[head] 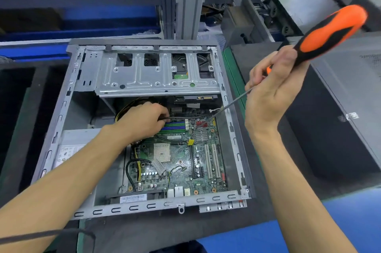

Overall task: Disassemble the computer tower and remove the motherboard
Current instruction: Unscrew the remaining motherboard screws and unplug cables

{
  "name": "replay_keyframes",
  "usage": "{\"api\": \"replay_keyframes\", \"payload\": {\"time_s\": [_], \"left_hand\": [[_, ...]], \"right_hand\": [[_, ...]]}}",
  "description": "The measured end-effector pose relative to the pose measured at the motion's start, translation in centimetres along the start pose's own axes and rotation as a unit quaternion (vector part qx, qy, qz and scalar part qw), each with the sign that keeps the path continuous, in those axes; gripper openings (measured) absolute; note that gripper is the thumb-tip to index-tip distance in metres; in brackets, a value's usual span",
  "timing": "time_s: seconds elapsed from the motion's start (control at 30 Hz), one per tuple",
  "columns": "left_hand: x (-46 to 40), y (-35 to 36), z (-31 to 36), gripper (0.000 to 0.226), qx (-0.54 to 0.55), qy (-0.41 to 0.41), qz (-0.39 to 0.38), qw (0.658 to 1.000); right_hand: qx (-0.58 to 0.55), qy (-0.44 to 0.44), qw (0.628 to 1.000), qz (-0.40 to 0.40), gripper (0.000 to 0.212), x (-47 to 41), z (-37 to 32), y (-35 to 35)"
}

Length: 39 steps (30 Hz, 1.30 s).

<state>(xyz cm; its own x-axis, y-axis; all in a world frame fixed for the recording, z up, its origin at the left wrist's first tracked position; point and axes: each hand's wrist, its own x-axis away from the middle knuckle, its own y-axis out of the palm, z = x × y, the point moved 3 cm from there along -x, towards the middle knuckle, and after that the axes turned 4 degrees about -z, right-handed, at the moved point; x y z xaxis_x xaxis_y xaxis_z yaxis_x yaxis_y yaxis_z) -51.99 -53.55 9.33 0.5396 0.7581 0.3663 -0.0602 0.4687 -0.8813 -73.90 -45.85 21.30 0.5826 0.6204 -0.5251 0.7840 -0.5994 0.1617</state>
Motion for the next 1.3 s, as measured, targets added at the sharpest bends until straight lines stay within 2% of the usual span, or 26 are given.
{"api": "replay_keyframes", "payload": {"time_s": [0.13,0.43,0.6,0.7,0.83,0.97,1.03,1.3], "left_hand": [[0.0,0.4,-0.2,0.016,0.008,0.004,0.003,1.000],[0.1,0.5,0.0,0.014,0.014,0.003,-0.004,1.000],[0.1,0.4,0.1,0.014,0.016,0.001,-0.003,1.000],[0.1,0.4,0.1,0.014,0.015,0.001,-0.001,1.000],[0.0,0.4,0.1,0.014,0.015,0.002,-0.001,1.000],[0.1,0.4,0.1,0.014,0.017,0.001,0.003,1.000],[0.1,0.4,0.1,0.014,0.017,0.002,0.002,1.000],[0.0,0.4,0.1,0.015,0.014,-0.008,-0.005,1.000]], "right_hand": [[0.029,-0.016,0.999,-0.036,0.024,0.8,1.0,0.6],[0.011,-0.026,0.998,-0.059,0.017,1.3,1.6,1.7],[0.021,-0.024,0.996,-0.083,0.043,1.7,2.4,1.9],[0.026,-0.023,0.996,-0.082,0.049,1.9,2.6,1.8],[0.024,-0.030,0.996,-0.080,0.041,1.8,2.6,1.8],[0.021,-0.033,0.996,-0.078,0.017,1.9,2.4,1.9],[0.023,-0.029,0.996,-0.081,0.013,1.9,2.4,2.0],[0.013,-0.024,0.996,-0.080,0.021,1.8,2.1,2.1]]}}
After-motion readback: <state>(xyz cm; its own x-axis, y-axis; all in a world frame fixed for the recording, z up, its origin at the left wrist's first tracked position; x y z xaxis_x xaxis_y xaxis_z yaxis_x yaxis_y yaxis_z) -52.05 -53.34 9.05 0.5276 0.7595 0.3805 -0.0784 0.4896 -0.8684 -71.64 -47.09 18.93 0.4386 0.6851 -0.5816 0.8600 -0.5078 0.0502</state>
